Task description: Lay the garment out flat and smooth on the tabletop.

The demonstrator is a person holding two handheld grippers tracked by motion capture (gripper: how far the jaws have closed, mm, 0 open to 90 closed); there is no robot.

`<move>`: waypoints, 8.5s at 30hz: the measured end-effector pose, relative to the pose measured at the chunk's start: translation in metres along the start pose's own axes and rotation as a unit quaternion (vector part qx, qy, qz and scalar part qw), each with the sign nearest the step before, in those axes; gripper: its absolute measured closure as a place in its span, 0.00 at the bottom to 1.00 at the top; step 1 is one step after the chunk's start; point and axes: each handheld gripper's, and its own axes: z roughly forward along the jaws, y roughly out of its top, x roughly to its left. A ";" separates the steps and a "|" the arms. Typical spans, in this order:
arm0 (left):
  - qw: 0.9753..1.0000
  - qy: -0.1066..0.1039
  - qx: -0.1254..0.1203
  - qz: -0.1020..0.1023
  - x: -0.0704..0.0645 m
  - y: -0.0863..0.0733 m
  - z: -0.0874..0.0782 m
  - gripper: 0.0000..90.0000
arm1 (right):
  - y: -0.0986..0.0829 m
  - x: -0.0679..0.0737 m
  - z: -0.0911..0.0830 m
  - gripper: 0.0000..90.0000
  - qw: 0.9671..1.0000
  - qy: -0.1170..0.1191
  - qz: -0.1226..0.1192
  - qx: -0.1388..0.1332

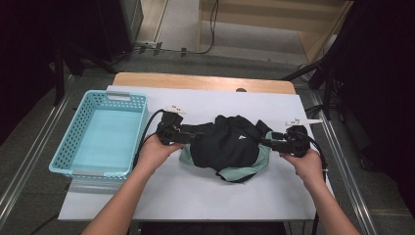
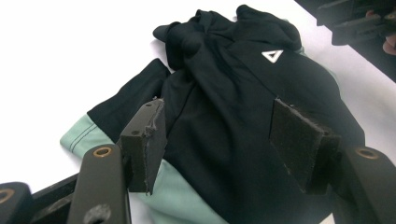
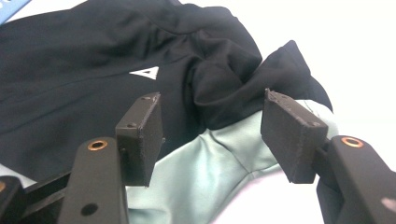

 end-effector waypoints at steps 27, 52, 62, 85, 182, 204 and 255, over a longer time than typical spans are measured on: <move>1.000 0.016 -0.005 0.005 0.002 -0.015 -0.014 0.42 | -0.002 -0.033 0.022 0.47 0.999 -0.037 0.015 0.024; 1.000 0.021 -0.013 -0.001 0.007 -0.017 -0.018 0.42 | -0.003 -0.044 0.039 0.97 0.991 -0.070 0.062 0.099; 1.000 0.020 -0.022 0.000 0.009 -0.011 -0.017 0.42 | -0.008 -0.043 0.017 0.97 0.992 -0.063 0.073 0.085; 1.000 0.004 -0.017 0.006 0.011 0.007 0.002 0.42 | -0.049 -0.017 -0.034 0.97 0.994 -0.049 0.066 0.066; 0.992 0.114 0.002 -0.054 0.005 -0.029 -0.031 0.69 | -0.043 -0.063 -0.052 0.64 0.996 -0.049 0.070 0.003; 0.996 0.082 0.004 -0.028 0.019 -0.016 0.006 0.50 | -0.028 -0.051 -0.021 0.49 0.998 -0.034 0.045 0.005; 0.995 0.065 0.072 0.029 0.026 -0.003 0.078 0.97 | -0.014 -0.054 0.042 0.93 0.997 -0.056 0.016 0.052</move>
